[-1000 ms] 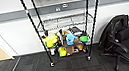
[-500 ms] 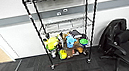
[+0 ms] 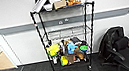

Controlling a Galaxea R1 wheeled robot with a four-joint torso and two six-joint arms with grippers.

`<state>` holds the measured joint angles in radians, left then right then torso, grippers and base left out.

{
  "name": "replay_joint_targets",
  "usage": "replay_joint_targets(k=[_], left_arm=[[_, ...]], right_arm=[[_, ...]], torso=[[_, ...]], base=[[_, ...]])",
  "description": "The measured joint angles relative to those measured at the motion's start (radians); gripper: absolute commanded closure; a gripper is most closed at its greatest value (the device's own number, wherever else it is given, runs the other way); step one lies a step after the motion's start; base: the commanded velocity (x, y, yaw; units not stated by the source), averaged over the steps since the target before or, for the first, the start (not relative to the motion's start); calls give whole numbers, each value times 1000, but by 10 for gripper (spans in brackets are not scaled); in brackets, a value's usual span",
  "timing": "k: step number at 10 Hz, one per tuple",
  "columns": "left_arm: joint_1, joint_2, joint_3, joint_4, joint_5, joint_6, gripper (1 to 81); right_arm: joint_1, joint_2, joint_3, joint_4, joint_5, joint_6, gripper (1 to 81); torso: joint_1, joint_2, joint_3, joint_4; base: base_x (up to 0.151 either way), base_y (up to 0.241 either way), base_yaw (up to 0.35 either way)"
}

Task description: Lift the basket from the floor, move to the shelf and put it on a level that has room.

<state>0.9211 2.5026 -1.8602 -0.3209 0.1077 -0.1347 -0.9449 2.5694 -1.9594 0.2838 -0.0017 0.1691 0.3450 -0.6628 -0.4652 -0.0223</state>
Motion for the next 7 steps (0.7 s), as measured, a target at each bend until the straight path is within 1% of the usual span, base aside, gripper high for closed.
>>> replay_joint_targets(k=[2, 4, 6, 7], left_arm=[[33, 5, 0, 7, -2, 0, 811], [66, 8, -2, 30, -9, 0, 811], [94, 12, -4, 66, -43, -1, 811], [101, 2, 7, 70, -59, -1, 811]], right_arm=[[-14, -4, 0, 0, -3, -3, 811], [-28, -10, 0, -1, -8, -5, 811], [-36, -20, 23, -1, -9, -8, 811], [-39, -38, 58, -3, -7, -9, 811]], torso=[[-41, 60, 58, 0], [-75, 111, 74, 0], [-119, 179, 76, 0], [-141, 213, 76, 0]], base=[[0, 0, 0], [0, 0, 0], [0, 0, 0], [0, 0, 0]])
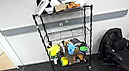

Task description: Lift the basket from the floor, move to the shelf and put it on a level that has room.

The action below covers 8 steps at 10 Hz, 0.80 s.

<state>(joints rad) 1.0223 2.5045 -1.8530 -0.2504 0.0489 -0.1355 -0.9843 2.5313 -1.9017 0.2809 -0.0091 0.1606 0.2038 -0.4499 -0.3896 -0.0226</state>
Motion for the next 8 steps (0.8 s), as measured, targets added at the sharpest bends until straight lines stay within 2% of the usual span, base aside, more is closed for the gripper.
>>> replay_joint_targets(k=[4, 6, 8], left_arm=[[-6, -30, 81, 7, -37, 1, 811], [-12, -30, 81, 7, -36, 2, 811], [-15, -31, 81, 8, -29, 2, 811]], right_arm=[[1, -88, 153, -24, 20, -2, 811], [1, -76, 154, -42, 18, -2, 811], [0, -53, 130, -46, 16, -3, 811]], torso=[[-89, 137, 0, 0], [-132, 202, 2, 0], [-167, 261, 37, 0]], base=[[0, 0, 0], [0, 0, 0], [0, 0, 0]])
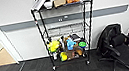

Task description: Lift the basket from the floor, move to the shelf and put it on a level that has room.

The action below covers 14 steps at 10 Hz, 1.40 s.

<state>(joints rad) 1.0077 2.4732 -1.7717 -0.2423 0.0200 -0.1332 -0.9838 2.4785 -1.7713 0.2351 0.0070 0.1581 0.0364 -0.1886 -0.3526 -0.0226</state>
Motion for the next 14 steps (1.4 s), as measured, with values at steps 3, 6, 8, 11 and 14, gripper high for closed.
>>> replay_joint_targets(k=[3, 6, 8, 11, 14], left_arm=[[1, 0, 0, 0, 5, 0, 811], [-8, -4, 0, 0, -4, 1, 811], [-2, 5, -3, 2, -1, 0, 811], [8, 7, -12, 7, 9, 0, 811], [56, -2, -2, 76, 2, 0, 811]], right_arm=[[-21, 8, -14, 0, -2, 1, 811], [-14, 17, -21, 0, 11, 1, 811], [-26, 17, -27, 0, 12, 0, 811], [-52, 18, -33, 0, 10, 0, 811], [-78, 16, -32, 0, 18, -1, 811]], torso=[[-24, 101, 77, 0], [-30, 164, 129, 0], [-34, 172, 137, 0], [-34, 172, 174, 0], [-36, 171, 226, 0]], base=[[0, 0, 0], [0, 0, 0], [0, 0, 0], [0, 0, 0], [0, 0, 0]])
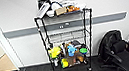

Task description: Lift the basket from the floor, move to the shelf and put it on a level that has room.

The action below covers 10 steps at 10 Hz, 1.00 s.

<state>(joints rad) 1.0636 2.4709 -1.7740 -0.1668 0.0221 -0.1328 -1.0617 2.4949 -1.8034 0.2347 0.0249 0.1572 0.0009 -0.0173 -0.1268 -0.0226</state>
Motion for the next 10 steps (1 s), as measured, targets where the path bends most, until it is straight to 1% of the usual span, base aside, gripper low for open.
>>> replay_joint_targets(k=[3, 4, 6, 8, 10], left_arm=[[33, -20, 34, 18, 0, -1, 811], [45, -29, 58, 37, -16, 0, 811], [95, -50, 94, 67, -114, 1, 811], [114, -55, 101, 80, -128, 0, 811], [108, -55, 101, 83, -136, 1, 811]], right_arm=[[-34, -26, 46, -11, -7, 0, 811], [-49, -37, 63, -27, 3, 0, 811], [-92, -62, 90, -53, 32, 1, 811], [-114, -68, 107, -73, 36, 1, 811], [-113, -68, 120, -75, 46, 1, 811]], torso=[[0, 0, 1, 0], [0, 0, 1, 0], [0, 0, 2, 0], [-1, 0, 2, 0], [-1, 0, 2, 0]], base=[[0, 0, 0], [0, 0, 0], [0, 0, 0], [0, 0, 0], [0, 0, 0]])
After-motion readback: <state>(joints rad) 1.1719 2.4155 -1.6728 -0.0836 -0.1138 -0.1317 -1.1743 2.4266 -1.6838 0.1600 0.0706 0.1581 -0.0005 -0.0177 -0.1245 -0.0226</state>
